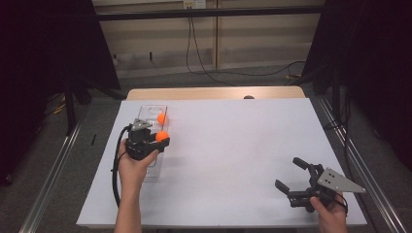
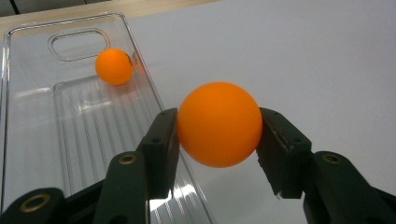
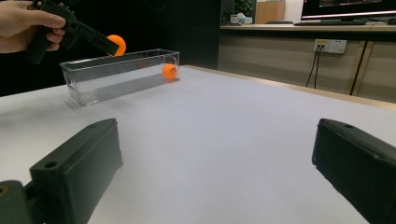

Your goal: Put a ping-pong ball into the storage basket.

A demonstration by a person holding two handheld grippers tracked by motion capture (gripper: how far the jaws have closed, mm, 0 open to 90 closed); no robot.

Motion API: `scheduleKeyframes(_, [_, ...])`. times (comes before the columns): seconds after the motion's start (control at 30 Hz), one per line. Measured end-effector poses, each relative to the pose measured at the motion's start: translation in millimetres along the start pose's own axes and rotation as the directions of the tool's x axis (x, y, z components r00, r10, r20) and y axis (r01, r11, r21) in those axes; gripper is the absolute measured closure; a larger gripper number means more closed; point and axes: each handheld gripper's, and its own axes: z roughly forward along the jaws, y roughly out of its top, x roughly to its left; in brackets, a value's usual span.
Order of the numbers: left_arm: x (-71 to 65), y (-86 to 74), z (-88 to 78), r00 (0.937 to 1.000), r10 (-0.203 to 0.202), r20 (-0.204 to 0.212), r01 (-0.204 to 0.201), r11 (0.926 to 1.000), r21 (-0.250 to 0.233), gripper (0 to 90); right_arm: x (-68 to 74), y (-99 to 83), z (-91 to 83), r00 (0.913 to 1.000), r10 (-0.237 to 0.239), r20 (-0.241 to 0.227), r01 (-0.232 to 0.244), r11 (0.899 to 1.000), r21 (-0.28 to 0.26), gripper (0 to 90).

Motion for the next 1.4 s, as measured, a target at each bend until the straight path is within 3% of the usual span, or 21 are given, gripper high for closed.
scheduleKeyframes(1.4, [14.9, -5.6, -8.5, 0.9989, -0.025, -0.04, 0.024, 0.9996, -0.014, 50.9, 0.1, 0.0, 0.1, 1.0, 0.0, 0.0, 0.0, 1.0, 0.0, 0.9])
